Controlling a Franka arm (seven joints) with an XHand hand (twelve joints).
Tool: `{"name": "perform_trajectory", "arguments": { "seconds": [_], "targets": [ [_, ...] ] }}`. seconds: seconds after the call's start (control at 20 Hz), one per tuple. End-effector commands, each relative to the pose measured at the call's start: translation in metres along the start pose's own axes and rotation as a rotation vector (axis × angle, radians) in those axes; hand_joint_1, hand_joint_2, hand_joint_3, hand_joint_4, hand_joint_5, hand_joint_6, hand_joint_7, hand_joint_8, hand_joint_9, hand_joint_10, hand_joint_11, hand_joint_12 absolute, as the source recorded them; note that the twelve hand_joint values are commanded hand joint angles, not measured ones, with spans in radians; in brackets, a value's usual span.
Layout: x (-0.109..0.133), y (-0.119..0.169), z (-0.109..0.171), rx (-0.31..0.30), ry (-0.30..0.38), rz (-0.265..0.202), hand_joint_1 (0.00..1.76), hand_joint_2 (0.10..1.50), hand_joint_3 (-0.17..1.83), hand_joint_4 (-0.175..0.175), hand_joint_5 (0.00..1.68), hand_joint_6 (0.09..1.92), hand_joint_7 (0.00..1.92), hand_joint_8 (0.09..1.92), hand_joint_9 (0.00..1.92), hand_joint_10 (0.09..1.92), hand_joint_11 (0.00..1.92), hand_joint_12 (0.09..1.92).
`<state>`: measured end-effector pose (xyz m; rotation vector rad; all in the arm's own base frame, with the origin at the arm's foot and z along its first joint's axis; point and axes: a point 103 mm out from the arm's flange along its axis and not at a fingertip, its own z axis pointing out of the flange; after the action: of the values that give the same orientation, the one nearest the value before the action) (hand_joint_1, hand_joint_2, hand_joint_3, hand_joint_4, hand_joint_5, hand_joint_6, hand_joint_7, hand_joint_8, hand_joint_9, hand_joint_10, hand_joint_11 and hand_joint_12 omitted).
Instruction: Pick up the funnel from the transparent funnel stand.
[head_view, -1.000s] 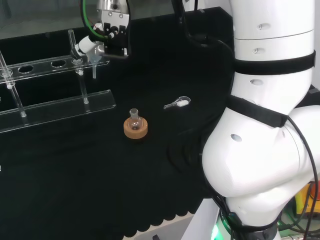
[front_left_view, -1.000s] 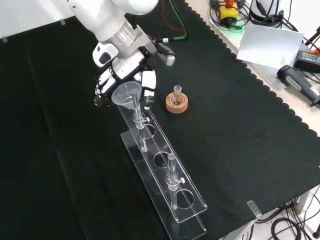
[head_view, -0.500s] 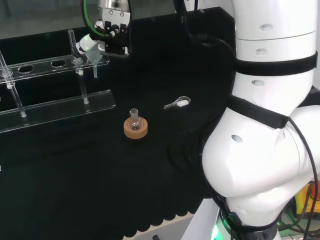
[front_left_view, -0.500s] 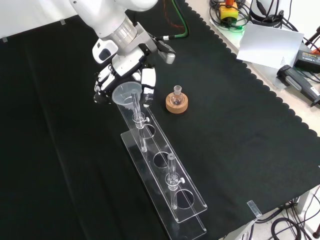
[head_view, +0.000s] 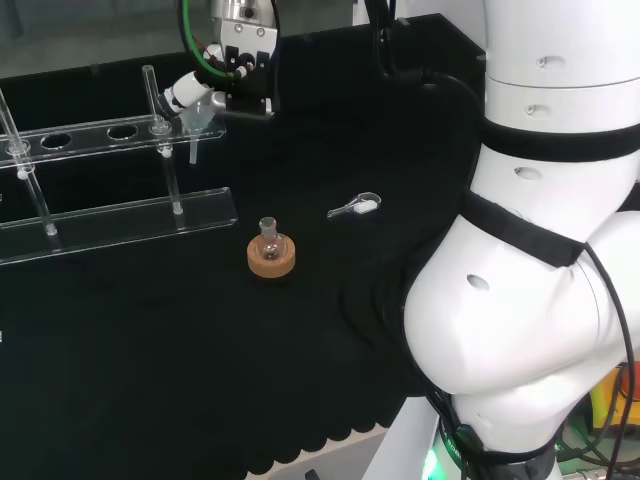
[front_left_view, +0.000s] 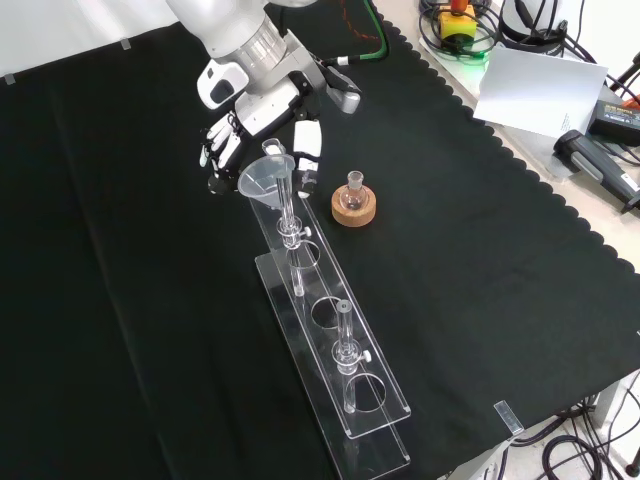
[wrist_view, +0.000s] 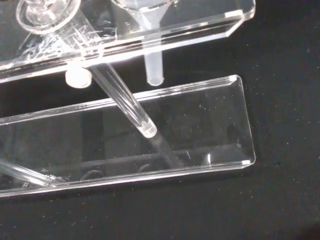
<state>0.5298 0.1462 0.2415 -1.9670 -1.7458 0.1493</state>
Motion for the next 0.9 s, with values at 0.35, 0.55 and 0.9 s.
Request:
{"name": "perform_trajectory", "arguments": {
  "seconds": [0.35,0.55,0.9],
  "targets": [
    [0.008,0.007,-0.002,-0.052,-0.018,0.035,0.65,0.59,0.53,-0.045,0.68,0.09,0.89,0.75,0.54,0.60,0.00,0.78],
    [0.008,0.006,-0.003,-0.063,-0.031,0.031,0.68,0.58,0.55,-0.039,0.75,0.09,0.96,0.81,0.66,0.52,0.00,0.87],
    [0.009,0.000,-0.017,-0.103,-0.093,0.029,0.74,0.57,0.56,-0.035,0.73,0.29,1.00,0.87,0.78,0.40,0.00,1.01]
  ]
}}
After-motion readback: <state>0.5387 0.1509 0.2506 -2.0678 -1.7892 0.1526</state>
